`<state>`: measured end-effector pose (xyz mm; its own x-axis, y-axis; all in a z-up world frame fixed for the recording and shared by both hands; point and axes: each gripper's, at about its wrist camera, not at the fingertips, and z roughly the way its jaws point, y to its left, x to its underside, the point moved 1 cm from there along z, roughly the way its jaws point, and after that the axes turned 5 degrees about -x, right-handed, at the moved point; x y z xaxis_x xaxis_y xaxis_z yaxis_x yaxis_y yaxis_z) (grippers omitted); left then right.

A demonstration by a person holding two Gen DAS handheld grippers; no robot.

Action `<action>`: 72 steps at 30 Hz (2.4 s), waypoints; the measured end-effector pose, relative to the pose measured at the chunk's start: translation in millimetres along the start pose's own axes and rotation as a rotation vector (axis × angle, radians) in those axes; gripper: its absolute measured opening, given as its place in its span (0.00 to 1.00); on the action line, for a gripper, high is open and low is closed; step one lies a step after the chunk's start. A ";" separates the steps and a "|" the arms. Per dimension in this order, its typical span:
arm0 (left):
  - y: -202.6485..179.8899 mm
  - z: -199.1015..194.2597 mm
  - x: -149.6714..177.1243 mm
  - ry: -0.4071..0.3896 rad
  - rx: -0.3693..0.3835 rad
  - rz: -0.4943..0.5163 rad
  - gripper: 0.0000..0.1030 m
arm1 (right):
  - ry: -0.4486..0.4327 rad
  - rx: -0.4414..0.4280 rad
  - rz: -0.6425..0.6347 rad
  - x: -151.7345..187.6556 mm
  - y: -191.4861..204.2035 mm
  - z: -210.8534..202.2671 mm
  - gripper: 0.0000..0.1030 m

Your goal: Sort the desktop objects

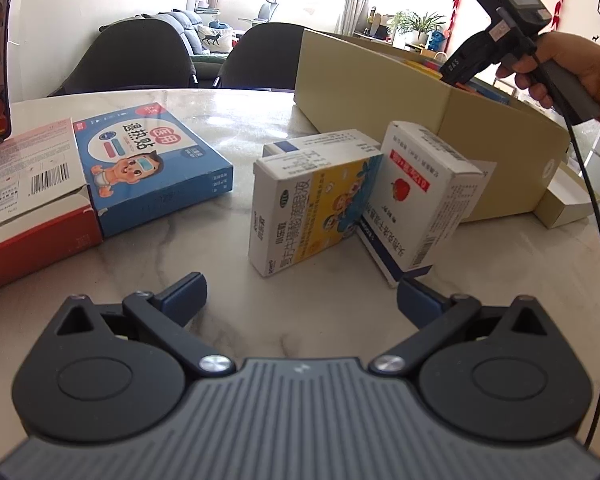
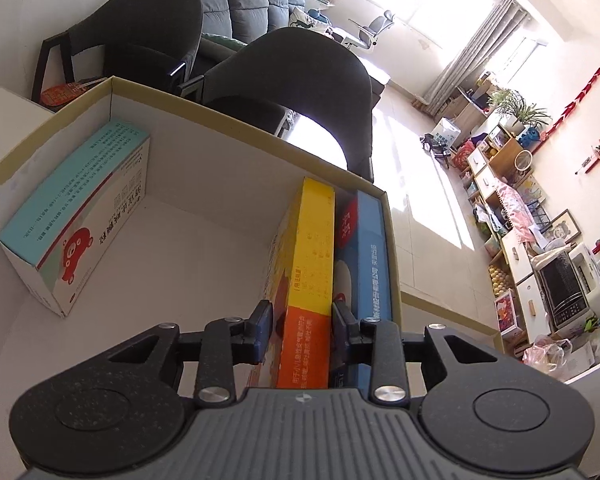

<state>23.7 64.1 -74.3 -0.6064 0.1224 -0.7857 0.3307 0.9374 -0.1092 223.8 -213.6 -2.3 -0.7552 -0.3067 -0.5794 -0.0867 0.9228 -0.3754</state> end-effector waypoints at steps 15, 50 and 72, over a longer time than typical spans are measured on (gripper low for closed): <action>-1.5 -1.0 0.8 -0.009 0.011 0.043 1.00 | -0.005 0.118 0.032 -9.6 4.1 10.1 0.29; 26.3 -43.0 -10.7 -0.040 -0.139 0.086 1.00 | -0.348 -0.369 0.275 88.2 -32.8 -152.1 0.94; 65.9 -75.8 -10.6 -0.095 -0.297 -0.041 1.00 | -0.449 -0.400 0.253 154.0 22.7 -181.3 0.99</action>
<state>-2.9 149.3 -27.1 -0.5398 0.0643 -0.8393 0.0732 0.9969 0.0293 -12.2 -197.6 31.1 -0.4466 -0.0560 -0.8930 -0.2427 0.9682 0.0607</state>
